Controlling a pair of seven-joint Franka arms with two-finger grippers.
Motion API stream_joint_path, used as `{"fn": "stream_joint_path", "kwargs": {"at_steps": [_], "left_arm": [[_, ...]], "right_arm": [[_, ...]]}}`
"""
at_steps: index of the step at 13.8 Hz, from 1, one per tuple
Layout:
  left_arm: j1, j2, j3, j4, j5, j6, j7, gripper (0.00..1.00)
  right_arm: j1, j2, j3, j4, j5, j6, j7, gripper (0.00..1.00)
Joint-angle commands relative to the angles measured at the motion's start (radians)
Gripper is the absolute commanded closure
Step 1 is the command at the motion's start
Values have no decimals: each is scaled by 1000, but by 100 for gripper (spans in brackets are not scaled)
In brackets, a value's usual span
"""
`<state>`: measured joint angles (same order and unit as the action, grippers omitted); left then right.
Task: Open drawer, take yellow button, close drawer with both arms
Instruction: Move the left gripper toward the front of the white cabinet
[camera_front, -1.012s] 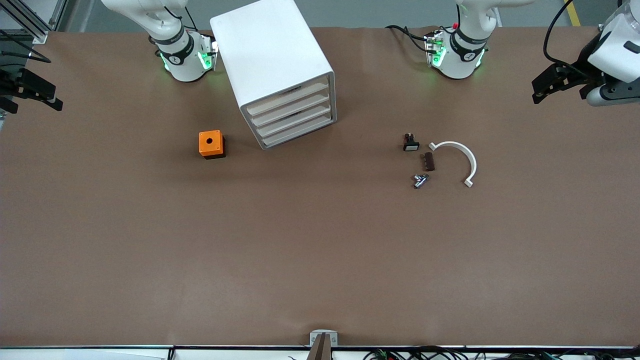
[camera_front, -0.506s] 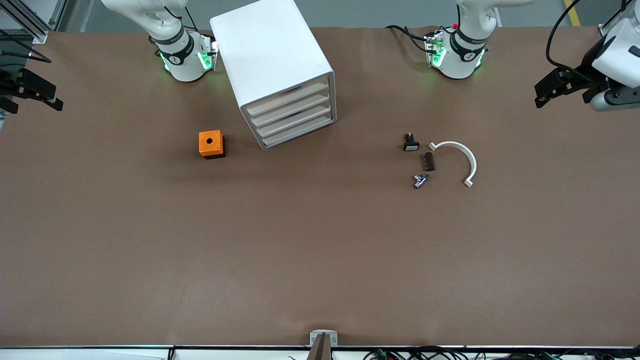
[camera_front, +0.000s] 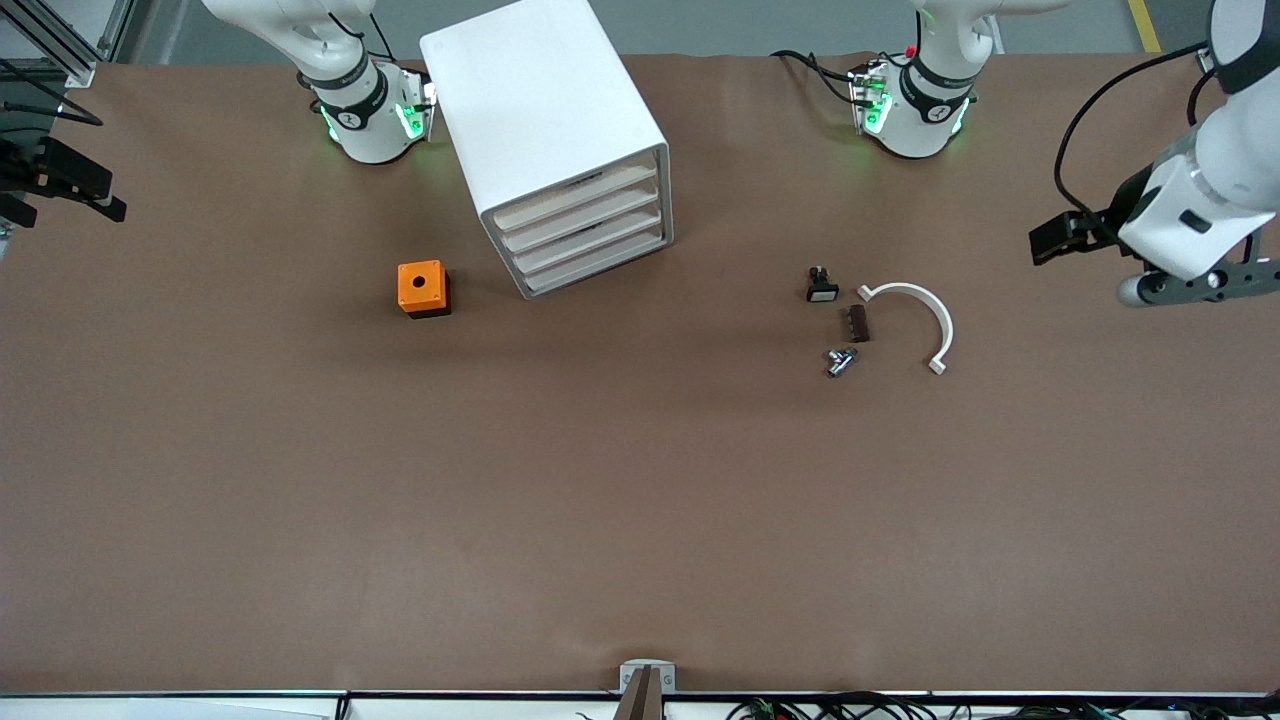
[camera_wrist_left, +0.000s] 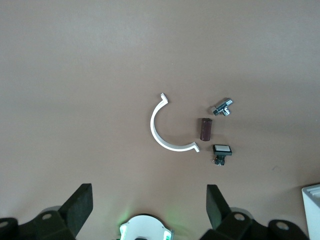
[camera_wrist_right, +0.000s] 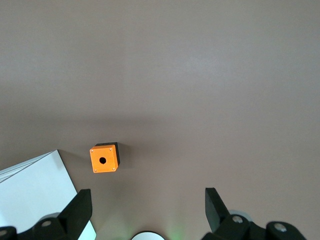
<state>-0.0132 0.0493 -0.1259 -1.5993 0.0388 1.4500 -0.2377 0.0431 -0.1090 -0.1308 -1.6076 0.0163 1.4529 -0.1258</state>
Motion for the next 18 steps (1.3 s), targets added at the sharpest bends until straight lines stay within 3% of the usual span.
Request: {"fn": "stream_joint_path", "kwargs": {"at_steps": [1,7,10,18], "left_arm": [[-11,72,-15,32,1,9,-98,0],[-54,222,-43,38,-48,64,-398,0],[-143,290,-43,39,-69,63,-685,0],[-387,537,-43,165,-183,73,-1429,0]], "right_arm": [[4,-29,-6,-26,-15,14,0,0],[1,-29,-6,-25,-15,14,0,0],[0,-29,-6,-25,-15,14,0,0],[0,-24,-6,-23,-16,9,-6,0]]}}
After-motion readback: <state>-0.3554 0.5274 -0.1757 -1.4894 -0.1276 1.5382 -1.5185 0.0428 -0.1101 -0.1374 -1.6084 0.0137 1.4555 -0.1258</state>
